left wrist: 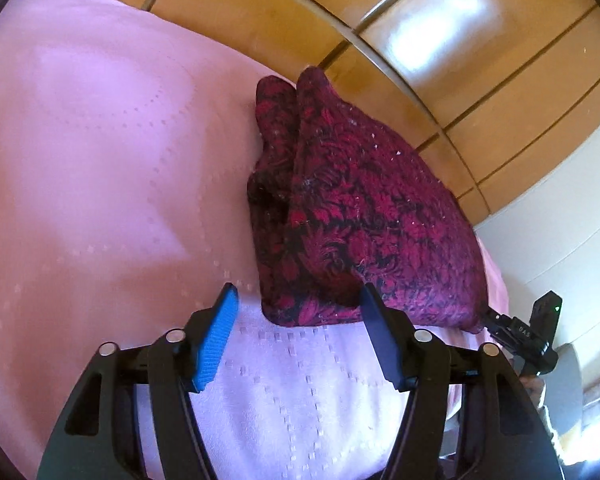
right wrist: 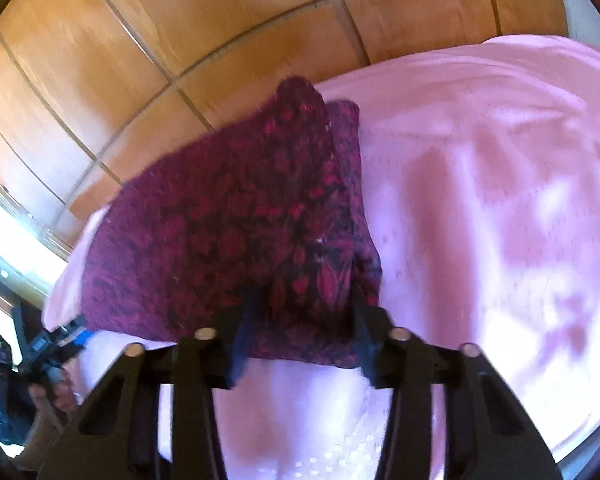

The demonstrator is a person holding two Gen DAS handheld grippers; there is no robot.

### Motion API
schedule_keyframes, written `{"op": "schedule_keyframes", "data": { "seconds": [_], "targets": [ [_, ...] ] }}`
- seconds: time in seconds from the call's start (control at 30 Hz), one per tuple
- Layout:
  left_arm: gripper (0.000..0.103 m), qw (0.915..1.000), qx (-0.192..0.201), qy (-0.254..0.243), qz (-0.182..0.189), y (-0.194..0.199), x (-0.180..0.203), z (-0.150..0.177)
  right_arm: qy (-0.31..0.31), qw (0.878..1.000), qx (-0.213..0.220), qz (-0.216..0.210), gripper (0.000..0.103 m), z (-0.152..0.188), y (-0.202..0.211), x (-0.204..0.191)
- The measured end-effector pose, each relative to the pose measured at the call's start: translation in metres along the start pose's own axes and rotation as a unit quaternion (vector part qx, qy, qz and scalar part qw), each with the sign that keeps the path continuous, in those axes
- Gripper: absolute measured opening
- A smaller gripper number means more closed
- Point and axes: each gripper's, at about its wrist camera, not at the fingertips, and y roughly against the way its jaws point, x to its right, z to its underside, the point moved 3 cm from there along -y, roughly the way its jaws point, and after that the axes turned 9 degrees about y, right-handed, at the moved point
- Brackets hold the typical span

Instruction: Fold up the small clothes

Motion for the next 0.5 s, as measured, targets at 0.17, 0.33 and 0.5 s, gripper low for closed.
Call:
{"op": "schedule_keyframes", "data": {
  "seconds": [0.17,0.33,0.5],
  "targets": [
    [0.015,0.9998,-0.003,-0.016,0.007,0.005,0.013,-0.009,-0.018,1.0,0.02,-0.01,0.011,-0.011,0.019,0.0],
    [0.013,0.9991,-0.002,-0.007,0.042,0.035,0.02,-0.003,-0.02,0.998,0.038,-0.034,0.01,-0.006,0.062,-0.004],
    [0.013,0.9989,-0.022,0.004,0.041,0.056,0.019,0.027,-0.038,0.998,0.009,-0.051,0.01,0.022,0.083,-0.002]
  ]
}}
